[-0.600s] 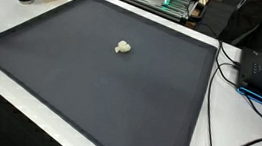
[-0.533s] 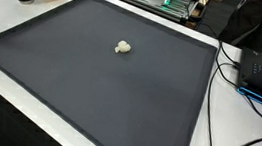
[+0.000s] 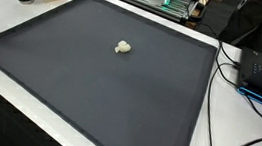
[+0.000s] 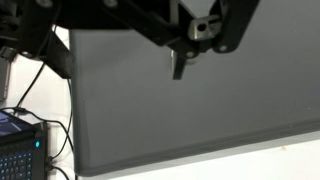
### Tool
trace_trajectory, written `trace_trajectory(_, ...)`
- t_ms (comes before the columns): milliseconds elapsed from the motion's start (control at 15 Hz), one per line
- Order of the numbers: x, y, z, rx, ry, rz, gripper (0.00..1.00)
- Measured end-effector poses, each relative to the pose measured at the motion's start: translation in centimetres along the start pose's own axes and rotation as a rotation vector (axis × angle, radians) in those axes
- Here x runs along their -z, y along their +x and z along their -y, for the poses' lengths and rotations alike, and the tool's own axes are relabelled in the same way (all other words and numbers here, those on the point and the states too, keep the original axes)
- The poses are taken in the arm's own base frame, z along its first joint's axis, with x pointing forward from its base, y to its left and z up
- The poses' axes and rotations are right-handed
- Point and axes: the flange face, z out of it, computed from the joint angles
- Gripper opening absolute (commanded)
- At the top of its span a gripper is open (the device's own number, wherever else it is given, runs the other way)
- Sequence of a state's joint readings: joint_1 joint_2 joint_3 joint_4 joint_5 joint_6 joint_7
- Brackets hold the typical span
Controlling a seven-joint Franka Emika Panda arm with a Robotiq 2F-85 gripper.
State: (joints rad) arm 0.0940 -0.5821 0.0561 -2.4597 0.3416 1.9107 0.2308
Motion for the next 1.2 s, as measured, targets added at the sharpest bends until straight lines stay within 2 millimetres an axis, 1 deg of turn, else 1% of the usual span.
trace_trajectory(133, -0.1, 2.4, -2.0, -0.059, 0.039, -0.013, 1.0)
trace_trajectory(267, -0.7, 5.1, -4.2, -0.114, 0.08, -0.025, 1.0)
trace_trajectory(400, -1.9, 7.5, -6.1, -0.156, 0.124, -0.024, 1.0)
trace_trajectory(533, -3.4, 9.5, -7.7, -0.192, 0.159, -0.018, 1.0)
trace_trajectory(867, -7.6, 12.6, -11.1, -0.293, 0.231, 0.006, 1.0)
trace_trajectory(1200, -11.6, 14.7, -14.5, -0.466, 0.306, -0.007, 1.0)
